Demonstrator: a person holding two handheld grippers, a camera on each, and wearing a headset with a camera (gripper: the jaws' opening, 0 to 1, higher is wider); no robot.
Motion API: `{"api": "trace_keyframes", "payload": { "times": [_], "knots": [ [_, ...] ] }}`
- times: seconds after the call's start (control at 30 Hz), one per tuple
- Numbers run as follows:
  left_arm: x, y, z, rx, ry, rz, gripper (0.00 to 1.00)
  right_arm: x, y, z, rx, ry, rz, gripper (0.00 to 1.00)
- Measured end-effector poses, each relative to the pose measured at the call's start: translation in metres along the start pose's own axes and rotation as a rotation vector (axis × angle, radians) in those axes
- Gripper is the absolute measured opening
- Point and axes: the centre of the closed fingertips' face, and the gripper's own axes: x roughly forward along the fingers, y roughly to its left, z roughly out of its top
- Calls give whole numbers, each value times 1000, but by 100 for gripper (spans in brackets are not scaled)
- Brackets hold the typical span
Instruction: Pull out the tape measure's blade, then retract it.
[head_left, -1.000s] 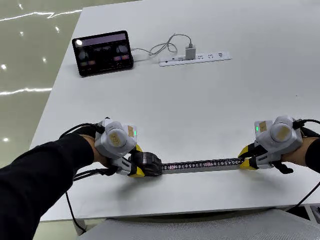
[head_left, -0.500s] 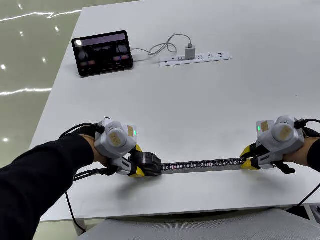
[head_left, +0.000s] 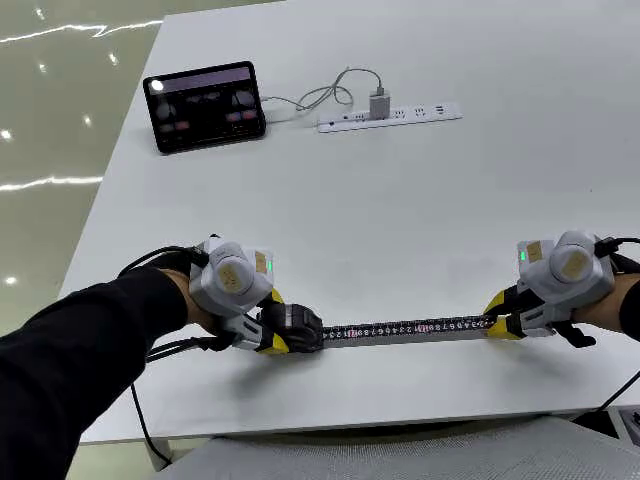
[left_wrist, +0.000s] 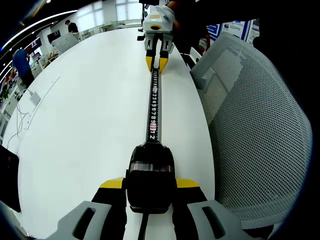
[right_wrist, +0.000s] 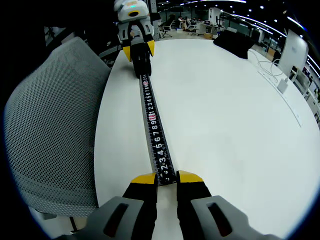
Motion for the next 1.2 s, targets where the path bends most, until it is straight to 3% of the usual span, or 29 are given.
{"api": "trace_keyframes", "payload": {
  "times": [1.2],
  "knots": [
    [1, 0, 1, 2, -3, 7, 31, -3, -1, -5, 27, 2, 21, 11]
  ]
}}
